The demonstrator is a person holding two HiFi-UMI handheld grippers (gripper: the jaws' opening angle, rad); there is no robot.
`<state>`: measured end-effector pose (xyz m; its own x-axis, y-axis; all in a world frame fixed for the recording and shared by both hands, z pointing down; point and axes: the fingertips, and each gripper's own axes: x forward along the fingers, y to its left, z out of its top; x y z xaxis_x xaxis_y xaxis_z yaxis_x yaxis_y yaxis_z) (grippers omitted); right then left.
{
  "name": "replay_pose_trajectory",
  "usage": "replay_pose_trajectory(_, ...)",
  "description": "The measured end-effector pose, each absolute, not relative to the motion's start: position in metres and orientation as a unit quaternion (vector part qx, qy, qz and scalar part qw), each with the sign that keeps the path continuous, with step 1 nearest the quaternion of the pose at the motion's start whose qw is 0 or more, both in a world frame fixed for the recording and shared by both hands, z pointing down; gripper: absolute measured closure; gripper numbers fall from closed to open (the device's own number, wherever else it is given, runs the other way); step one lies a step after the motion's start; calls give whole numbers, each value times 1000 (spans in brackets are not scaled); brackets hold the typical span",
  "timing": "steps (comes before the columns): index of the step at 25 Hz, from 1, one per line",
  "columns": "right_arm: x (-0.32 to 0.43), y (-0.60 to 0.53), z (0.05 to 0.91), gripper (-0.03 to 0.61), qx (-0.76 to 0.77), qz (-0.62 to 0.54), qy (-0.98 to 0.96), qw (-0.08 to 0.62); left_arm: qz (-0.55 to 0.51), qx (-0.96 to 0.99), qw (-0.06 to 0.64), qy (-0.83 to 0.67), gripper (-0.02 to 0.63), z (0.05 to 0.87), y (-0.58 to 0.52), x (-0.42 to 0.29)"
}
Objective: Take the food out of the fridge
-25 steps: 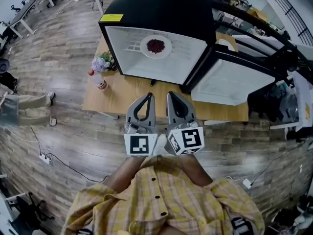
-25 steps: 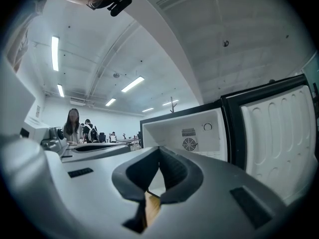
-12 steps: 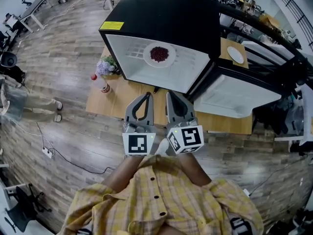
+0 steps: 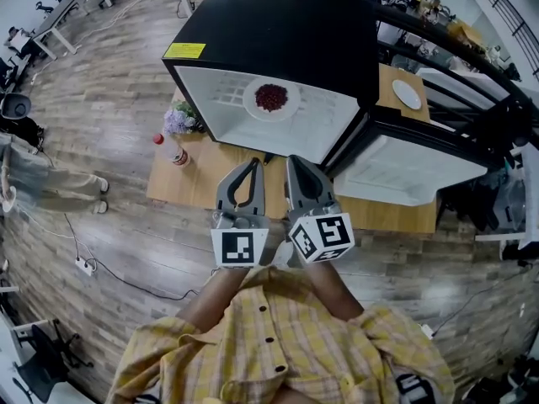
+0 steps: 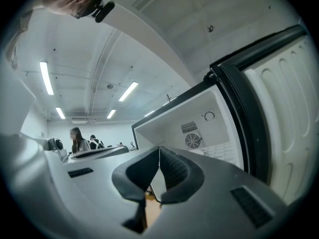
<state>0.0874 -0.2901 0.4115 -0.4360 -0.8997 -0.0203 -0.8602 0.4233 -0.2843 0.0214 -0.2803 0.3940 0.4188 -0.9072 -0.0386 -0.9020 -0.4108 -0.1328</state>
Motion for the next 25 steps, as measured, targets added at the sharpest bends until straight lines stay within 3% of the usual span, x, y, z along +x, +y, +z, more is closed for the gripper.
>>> replay_pose_trajectory(15,88,-340,461,569,-504,-380,726,274,-14,-856,80,511,606,386,-307,0)
replay_pose_trajectory(25,83,-378,500,502,-458,-510,635,358,-19,-848,77,524,606,388,-321,-22)
